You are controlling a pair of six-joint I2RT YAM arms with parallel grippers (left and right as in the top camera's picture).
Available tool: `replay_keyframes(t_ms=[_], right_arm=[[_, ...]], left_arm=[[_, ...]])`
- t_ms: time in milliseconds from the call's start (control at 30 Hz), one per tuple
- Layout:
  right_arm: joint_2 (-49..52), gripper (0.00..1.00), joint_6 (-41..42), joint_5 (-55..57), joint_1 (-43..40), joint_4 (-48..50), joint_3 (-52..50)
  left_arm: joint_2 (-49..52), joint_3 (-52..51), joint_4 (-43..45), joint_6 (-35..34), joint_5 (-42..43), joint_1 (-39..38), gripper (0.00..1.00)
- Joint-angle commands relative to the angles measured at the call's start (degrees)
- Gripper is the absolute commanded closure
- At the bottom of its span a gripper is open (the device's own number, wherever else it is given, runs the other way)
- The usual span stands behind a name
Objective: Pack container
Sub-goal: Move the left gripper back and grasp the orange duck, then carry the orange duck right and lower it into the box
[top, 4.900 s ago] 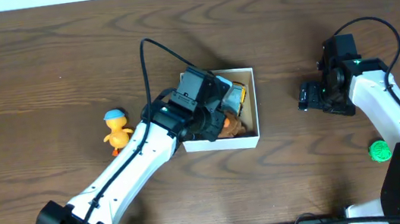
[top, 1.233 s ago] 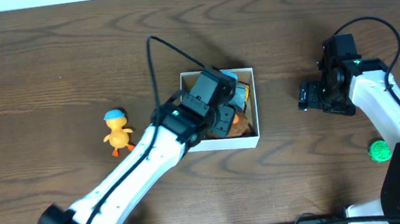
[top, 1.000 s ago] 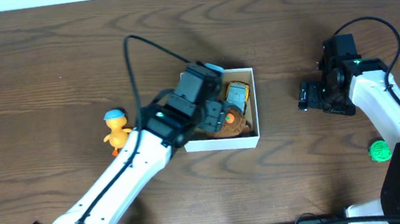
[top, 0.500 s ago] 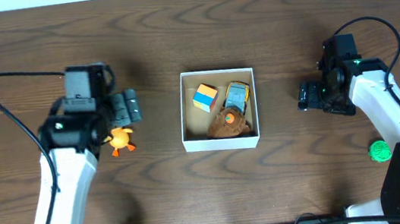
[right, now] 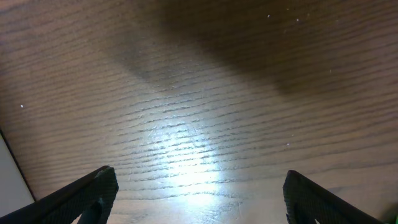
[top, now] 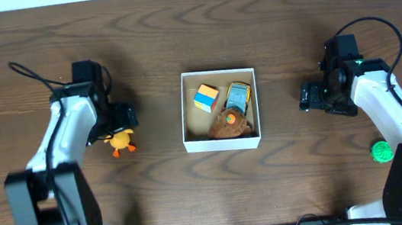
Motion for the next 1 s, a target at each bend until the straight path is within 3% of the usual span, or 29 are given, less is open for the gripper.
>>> replay_keyframes(t_ms=[0, 100, 167, 267, 367, 433, 633, 967], right_arm=[[0.02, 0.13, -0.76, -0.26, -0.17, 0.00, 0.42], [0.02, 0.13, -0.76, -0.26, -0.17, -0.04, 0.42], [0.02, 0.13, -0.76, -0.26, -0.17, -0.02, 0.42], [0.02, 0.13, -0.76, -0.28, -0.17, -0.04, 0.42], [0.02, 0.13, -0.76, -0.26, -0.17, -0.17, 0.42], [0.02, 0.13, -0.76, -0.26, -0.17, -0.20, 0.42], [0.02, 0.13, -0.76, -0.26, -0.17, -0.20, 0.42], [0.02, 0.13, -0.76, -0.26, -0.17, -0.15, 0.42]], left_arm=[[4.59, -0.81, -0.02, 0.76, 1.51, 0.28, 0.02], [6.64, -0.81, -0.04, 0.79, 2.21, 0.28, 0.01], [7.06, -0.81, -0.07, 0.79, 2.58, 0.28, 0.13], [6.99, -0.81, -0.15, 0.79, 3.21, 0.28, 0.44], [6.99, -0.79, -0.46, 0.76, 4.26, 0.28, 0.62], [6.91, -0.79, -0.70, 0.74, 4.26, 0.26, 0.69], [3.63, -0.63, -1.27, 0.72, 4.24, 0.26, 0.85], [-17.75, 0.90, 0.13, 2.82, 4.24, -8.07, 0.89]])
